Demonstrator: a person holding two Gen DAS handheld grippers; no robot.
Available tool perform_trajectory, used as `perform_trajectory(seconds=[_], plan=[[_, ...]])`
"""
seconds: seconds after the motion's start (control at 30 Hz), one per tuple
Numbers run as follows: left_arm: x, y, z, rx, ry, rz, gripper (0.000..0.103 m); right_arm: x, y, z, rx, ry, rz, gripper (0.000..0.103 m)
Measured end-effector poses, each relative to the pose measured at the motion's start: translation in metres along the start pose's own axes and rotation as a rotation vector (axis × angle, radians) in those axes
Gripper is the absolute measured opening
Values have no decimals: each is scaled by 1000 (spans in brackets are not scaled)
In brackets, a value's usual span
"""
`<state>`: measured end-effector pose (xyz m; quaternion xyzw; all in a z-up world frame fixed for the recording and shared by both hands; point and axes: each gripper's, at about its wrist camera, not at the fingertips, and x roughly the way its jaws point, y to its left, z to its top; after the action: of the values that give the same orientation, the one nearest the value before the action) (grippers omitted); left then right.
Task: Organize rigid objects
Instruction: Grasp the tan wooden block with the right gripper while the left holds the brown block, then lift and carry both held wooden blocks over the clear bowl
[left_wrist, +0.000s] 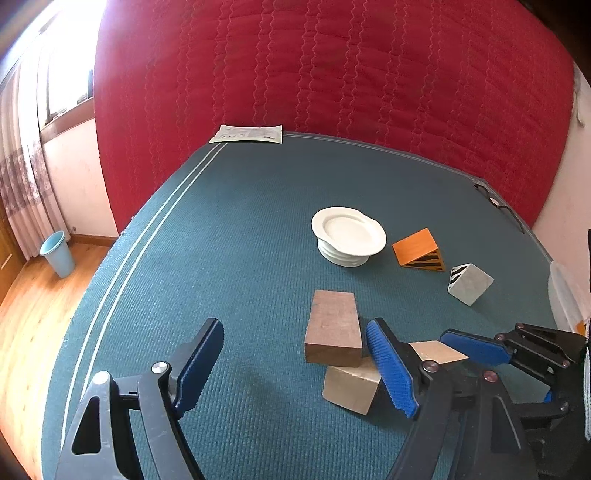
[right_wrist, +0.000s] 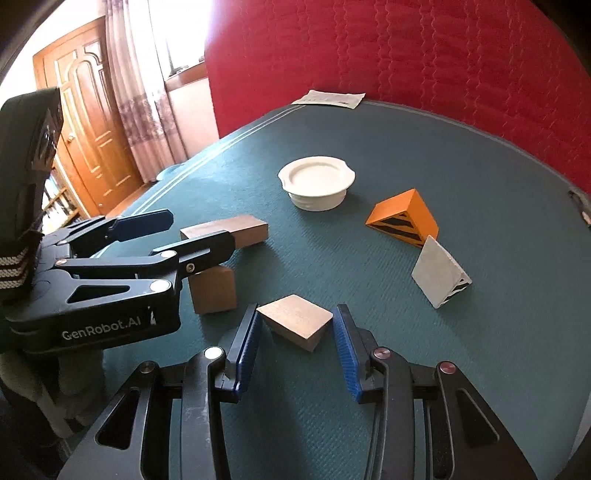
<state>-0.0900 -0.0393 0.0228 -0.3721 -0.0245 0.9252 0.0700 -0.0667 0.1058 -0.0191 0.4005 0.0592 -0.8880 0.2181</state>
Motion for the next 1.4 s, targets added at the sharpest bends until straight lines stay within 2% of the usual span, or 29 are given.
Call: perform_trajectory(seconds=[0.2, 0.37, 0.5, 0.57, 0.67, 0.73, 0.87, 1.0, 1.03, 1.3, 1.37, 1.4], plan=[[0, -9, -1, 36, 0, 4, 83, -10, -6, -9, 9, -10, -46, 36], [7, -11, 4, 34, 32, -16, 82, -23, -19, -24, 23, -5, -67, 32], [15, -18, 8, 47, 64, -26, 73, -29, -25, -30, 43, -11, -57, 32], [19, -21, 10, 54, 80, -25, 67, -30, -26, -31, 49, -13, -56, 32], [27, -24, 11, 51, 100, -23, 47, -32, -26, -32, 54, -15, -56, 33], [28, -22, 10, 46, 99, -10, 30, -30, -26, -31, 58, -16, -52, 33], [23, -17, 9, 23, 72, -25, 29, -29, -29, -30, 76, -20, -33, 34], [15, -17, 7, 24, 25, -23, 29, -30, -30, -29, 77, -18, -17, 47], [13, -17, 7, 24, 16, -21, 29, -29, -31, -28, 77, -17, -13, 47], [9, -16, 5, 16, -15, -2, 29, -17, -24, -15, 24, -7, -32, 47], [9, -18, 5, 21, -19, 2, 29, -16, -21, -16, 11, -9, -52, 36], [9, -18, 5, 23, -20, 4, 29, -16, -21, -16, 9, -11, -53, 36]])
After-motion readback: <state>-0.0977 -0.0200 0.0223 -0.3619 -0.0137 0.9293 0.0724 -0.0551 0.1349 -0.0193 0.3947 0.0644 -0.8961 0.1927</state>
